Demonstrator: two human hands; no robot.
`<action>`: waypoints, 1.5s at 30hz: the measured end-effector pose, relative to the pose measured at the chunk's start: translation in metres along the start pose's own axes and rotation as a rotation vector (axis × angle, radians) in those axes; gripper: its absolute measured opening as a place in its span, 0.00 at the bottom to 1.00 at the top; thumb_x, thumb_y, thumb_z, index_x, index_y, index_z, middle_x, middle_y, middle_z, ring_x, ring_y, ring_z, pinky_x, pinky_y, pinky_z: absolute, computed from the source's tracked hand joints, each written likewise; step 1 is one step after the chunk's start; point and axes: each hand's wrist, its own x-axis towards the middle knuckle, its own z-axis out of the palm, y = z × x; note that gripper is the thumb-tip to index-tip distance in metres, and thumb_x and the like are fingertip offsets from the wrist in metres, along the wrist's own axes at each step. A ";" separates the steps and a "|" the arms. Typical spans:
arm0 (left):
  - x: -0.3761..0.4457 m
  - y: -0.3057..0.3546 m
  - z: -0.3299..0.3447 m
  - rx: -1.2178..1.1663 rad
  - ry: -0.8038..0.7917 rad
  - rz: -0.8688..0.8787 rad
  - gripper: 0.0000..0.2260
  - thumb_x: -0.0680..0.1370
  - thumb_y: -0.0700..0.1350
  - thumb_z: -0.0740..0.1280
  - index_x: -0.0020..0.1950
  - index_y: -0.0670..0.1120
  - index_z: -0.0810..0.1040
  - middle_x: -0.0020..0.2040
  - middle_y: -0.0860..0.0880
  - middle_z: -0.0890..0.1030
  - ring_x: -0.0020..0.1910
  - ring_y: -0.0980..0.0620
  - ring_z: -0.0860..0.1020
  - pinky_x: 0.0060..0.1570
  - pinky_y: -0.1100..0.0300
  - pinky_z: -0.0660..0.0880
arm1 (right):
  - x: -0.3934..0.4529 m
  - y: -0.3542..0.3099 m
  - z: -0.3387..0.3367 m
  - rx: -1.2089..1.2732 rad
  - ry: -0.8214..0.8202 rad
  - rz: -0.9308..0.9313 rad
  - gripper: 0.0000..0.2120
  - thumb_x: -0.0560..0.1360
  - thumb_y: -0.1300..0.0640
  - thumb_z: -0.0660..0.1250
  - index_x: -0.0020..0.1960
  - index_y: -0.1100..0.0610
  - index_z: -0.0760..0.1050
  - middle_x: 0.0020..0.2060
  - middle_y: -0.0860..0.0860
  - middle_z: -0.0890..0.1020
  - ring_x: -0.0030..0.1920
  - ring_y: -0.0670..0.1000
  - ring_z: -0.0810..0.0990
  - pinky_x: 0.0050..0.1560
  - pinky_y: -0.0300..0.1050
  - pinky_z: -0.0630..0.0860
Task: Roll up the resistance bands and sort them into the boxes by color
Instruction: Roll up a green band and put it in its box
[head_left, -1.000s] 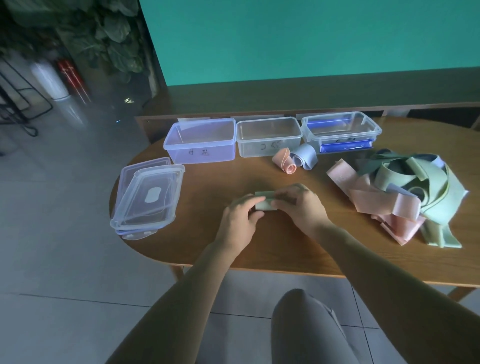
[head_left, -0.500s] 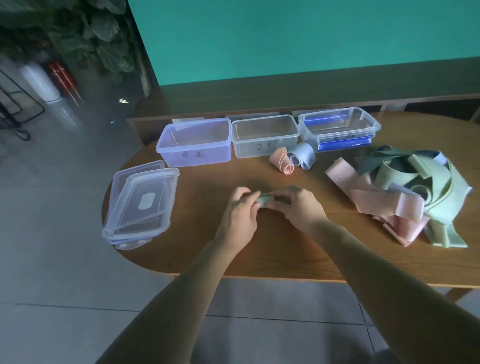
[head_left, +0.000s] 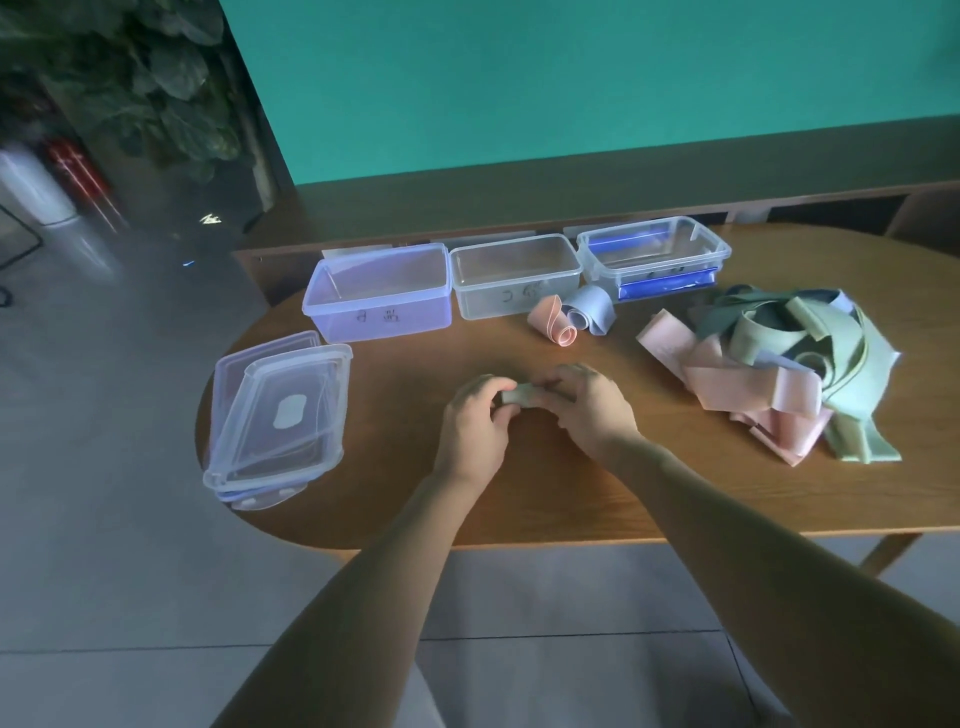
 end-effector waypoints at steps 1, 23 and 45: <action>0.001 -0.001 0.002 0.003 0.004 0.004 0.11 0.73 0.35 0.76 0.55 0.42 0.83 0.52 0.48 0.84 0.48 0.48 0.81 0.52 0.66 0.71 | 0.000 0.001 0.001 -0.003 -0.003 -0.004 0.08 0.76 0.41 0.69 0.55 0.39 0.80 0.52 0.42 0.79 0.45 0.51 0.81 0.51 0.55 0.80; 0.011 0.002 0.000 0.008 -0.159 -0.202 0.17 0.78 0.41 0.73 0.66 0.45 0.78 0.61 0.48 0.79 0.60 0.50 0.77 0.59 0.66 0.68 | 0.014 0.003 -0.012 -0.236 -0.129 -0.129 0.15 0.80 0.47 0.66 0.66 0.45 0.77 0.59 0.45 0.77 0.58 0.51 0.77 0.51 0.46 0.72; 0.033 -0.020 0.003 0.038 -0.136 0.028 0.16 0.77 0.40 0.73 0.65 0.44 0.80 0.59 0.48 0.82 0.56 0.51 0.78 0.61 0.60 0.72 | 0.039 0.008 -0.006 -0.238 -0.119 -0.118 0.17 0.78 0.44 0.67 0.66 0.41 0.76 0.63 0.42 0.78 0.62 0.51 0.77 0.59 0.48 0.73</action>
